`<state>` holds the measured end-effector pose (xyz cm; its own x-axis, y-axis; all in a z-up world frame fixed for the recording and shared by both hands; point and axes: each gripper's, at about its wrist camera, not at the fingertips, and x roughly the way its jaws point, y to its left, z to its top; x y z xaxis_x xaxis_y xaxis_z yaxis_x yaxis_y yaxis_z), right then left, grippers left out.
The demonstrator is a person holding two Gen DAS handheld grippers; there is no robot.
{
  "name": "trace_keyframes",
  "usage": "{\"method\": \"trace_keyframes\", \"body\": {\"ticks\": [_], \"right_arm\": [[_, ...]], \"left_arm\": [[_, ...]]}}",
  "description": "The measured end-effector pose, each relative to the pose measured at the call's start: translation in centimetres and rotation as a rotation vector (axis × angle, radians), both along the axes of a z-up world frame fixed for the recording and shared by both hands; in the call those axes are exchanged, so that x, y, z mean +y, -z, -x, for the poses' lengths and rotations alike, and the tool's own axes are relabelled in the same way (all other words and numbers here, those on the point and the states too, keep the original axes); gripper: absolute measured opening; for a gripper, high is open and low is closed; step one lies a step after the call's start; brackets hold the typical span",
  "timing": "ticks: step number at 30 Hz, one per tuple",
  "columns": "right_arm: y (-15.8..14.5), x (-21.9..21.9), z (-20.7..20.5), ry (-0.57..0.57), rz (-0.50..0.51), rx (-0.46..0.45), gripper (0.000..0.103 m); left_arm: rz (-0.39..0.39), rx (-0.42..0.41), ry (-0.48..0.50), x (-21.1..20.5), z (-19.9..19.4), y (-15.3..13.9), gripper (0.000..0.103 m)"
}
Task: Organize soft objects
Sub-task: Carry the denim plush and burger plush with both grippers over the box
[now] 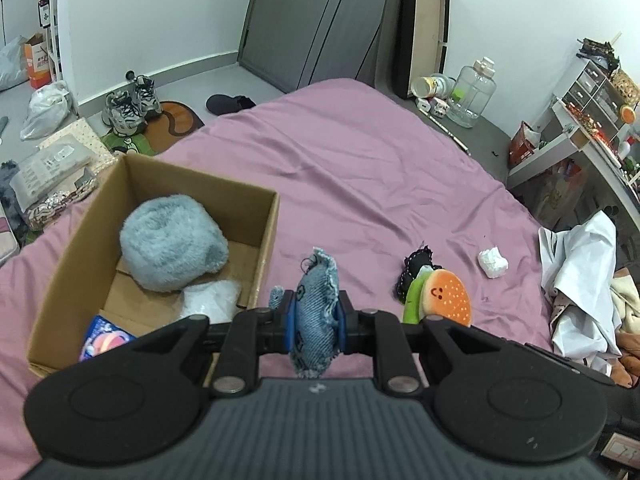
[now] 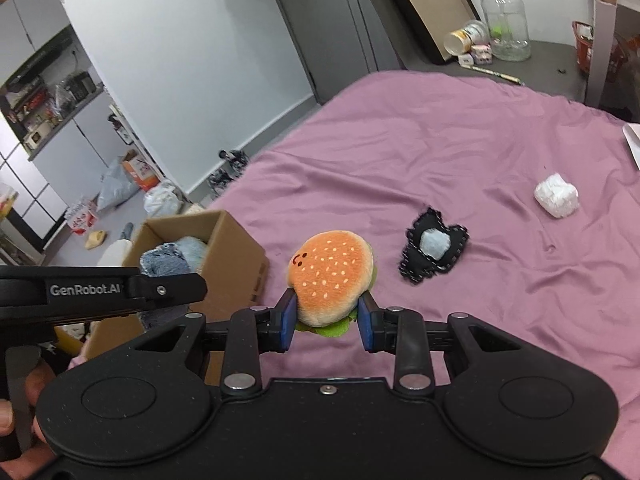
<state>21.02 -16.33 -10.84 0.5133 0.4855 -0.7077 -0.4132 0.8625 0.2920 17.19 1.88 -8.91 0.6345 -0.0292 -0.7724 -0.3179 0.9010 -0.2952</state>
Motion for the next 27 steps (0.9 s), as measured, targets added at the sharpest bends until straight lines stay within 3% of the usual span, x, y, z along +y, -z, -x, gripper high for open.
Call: {"method": "trace_keyframes", "body": {"ticks": [12,27], "right_arm": [[-1.9,2.3,2.1,-0.068,-0.033,-0.065,0.031],[-2.3,5.6,4.1,-0.129,-0.026,-0.103,0.031]], "left_arm": [[-0.017,-0.023,-0.04,3.8,1.9,-2.3,0.019],[-0.029,0.041,-0.109,9.3,2.7,0.7,0.019]]}}
